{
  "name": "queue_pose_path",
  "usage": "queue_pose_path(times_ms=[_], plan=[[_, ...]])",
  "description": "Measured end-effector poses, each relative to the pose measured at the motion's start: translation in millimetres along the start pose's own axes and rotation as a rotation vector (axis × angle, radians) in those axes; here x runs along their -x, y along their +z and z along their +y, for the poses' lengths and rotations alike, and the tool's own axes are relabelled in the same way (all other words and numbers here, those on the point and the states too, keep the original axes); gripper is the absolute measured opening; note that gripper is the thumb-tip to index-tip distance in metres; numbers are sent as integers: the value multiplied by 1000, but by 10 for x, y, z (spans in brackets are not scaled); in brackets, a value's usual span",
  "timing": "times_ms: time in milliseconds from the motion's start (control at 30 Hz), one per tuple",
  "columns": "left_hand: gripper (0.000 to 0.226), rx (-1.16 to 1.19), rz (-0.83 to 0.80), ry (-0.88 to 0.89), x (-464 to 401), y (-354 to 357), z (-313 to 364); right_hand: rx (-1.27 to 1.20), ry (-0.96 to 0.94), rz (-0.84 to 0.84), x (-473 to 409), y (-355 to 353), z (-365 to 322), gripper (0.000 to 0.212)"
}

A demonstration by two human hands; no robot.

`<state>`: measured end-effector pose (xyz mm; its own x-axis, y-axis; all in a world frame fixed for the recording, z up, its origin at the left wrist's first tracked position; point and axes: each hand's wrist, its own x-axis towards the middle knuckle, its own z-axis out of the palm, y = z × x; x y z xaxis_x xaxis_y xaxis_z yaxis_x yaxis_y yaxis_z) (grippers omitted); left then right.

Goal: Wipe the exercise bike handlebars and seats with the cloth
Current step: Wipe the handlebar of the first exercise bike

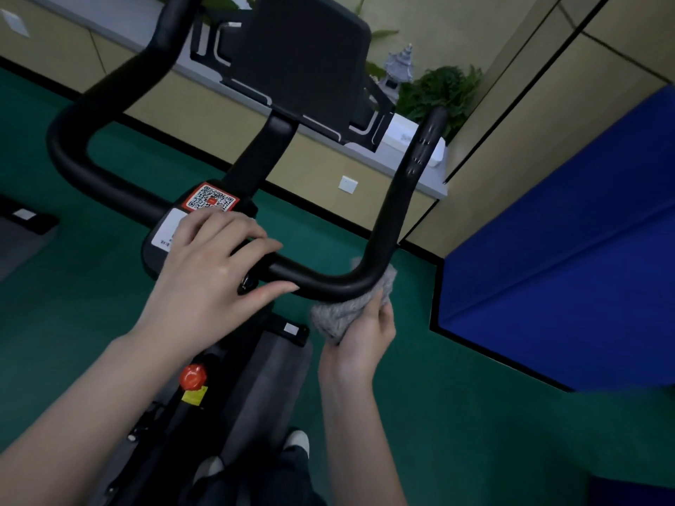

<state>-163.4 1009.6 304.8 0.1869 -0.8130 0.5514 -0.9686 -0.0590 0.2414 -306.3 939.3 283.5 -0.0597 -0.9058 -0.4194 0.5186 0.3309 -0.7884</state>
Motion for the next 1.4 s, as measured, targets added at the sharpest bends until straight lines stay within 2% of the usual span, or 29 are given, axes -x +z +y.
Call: queue_pose_path(times_ms=[267,433,567,833,933,1067,1200,1333,1400], plan=[[49,103,-26,-42,-145,313,568,-68,274,-103,-239,21,-194,29],[39,77,25,-119,-115,434,676,48,356,-153,-279,-89,-253,28],[36,71,54,-169,-110,461,740,134,139,-139,-437,-65,-409,19],[39,79,83,-283,-149,514,861,276,-203,-205,-481,-151,-442,15],[39,109,103,-310,-156,521,874,393,-467,-257,-648,-128,-498,14],[37,129,122,-337,-164,516,900,683,-917,-441,-726,-223,-591,18],[35,140,129,-343,-170,516,903,911,-1218,-675,-976,-164,-828,22],[34,146,139,-334,-154,535,888,1096,-1331,-792,-1092,130,-1067,21],[35,137,139,-326,-144,546,877,1208,-1332,-964,-1046,216,-1115,19]])
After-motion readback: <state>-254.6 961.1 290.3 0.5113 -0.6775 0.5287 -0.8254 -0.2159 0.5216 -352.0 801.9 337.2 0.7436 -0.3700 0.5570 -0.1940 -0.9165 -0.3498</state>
